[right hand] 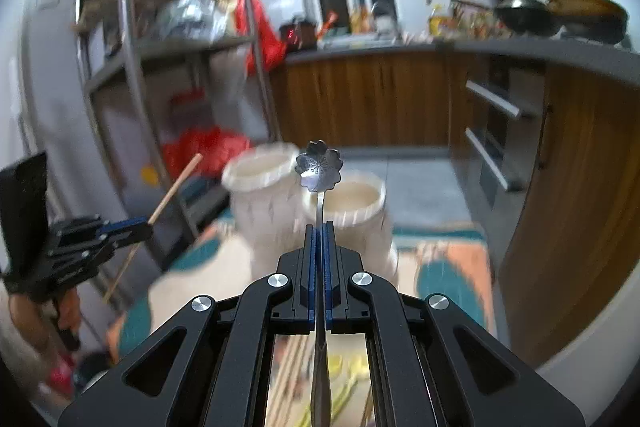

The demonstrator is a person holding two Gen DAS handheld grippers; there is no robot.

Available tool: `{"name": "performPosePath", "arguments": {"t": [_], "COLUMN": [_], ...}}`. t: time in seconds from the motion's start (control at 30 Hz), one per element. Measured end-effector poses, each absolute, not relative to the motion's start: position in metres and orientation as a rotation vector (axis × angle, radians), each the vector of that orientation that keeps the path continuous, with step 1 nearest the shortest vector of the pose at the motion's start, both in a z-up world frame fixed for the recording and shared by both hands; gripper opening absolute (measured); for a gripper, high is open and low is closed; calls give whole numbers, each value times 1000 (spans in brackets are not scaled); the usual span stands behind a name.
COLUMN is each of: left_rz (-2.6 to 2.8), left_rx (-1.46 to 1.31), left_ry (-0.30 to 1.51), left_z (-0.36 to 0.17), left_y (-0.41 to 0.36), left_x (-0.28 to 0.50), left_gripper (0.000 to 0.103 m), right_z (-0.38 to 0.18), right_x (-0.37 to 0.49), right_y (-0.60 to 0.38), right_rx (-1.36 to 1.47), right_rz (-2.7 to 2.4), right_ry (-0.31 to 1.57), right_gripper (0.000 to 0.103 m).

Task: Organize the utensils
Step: 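Drop the chopstick in the large cup with left tool while right drops spoon in small cup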

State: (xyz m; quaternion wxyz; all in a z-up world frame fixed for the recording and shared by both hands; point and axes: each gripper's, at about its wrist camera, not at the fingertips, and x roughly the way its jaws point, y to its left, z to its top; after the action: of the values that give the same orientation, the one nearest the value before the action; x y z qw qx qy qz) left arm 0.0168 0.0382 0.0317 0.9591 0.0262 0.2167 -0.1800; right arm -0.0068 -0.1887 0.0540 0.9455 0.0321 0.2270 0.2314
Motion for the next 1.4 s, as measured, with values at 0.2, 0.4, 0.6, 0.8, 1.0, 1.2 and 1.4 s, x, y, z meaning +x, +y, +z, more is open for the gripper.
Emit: {"name": "performPosePath", "arguments": {"t": [0.2,0.4,0.6,0.8,1.0,1.2,1.4], "left_rz": [-365,-386,-411,-366,-350,-343,-276], "left_rx": [26,-51,-127,-129,-46,-15,17], "left_ry": [311,249,252,256,266,308,369], "left_z": [74,104,100,75,58,41,26], "left_y": [25,16,4,-1,-8,-3,8], "left_x": [57,119,166,183,178,158,146], "left_gripper": [6,6,6,6,6,6,6], "right_z": [80,91,89,74,49,41,31], "right_x": [29,74,101,121,130,114,99], "right_y": [-190,-187,-184,-177,-164,-153,-155], "right_rx": [128,208,258,285,232,116,81], "right_rz": [440,408,374,330,334,367,366], "right_ry": [385,332,279,250,319,359,420], "right_gripper": [4,4,4,4,4,4,4]}}
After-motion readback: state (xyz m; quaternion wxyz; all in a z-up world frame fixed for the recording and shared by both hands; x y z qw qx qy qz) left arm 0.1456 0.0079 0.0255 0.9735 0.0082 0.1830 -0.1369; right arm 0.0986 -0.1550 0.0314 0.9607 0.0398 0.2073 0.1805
